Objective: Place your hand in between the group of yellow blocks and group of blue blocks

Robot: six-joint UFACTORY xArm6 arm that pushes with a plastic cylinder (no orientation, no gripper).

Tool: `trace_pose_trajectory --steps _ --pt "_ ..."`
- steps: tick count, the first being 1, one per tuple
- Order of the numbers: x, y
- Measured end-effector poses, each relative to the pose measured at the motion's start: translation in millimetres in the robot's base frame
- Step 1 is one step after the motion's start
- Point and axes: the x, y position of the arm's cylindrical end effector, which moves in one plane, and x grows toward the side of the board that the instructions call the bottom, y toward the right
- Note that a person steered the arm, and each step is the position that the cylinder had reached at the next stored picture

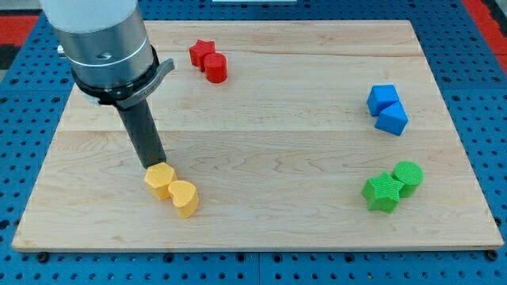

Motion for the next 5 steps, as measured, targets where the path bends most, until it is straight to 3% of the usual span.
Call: trace_pose_trajectory --steps 5 --pt "-24.6 14.3"
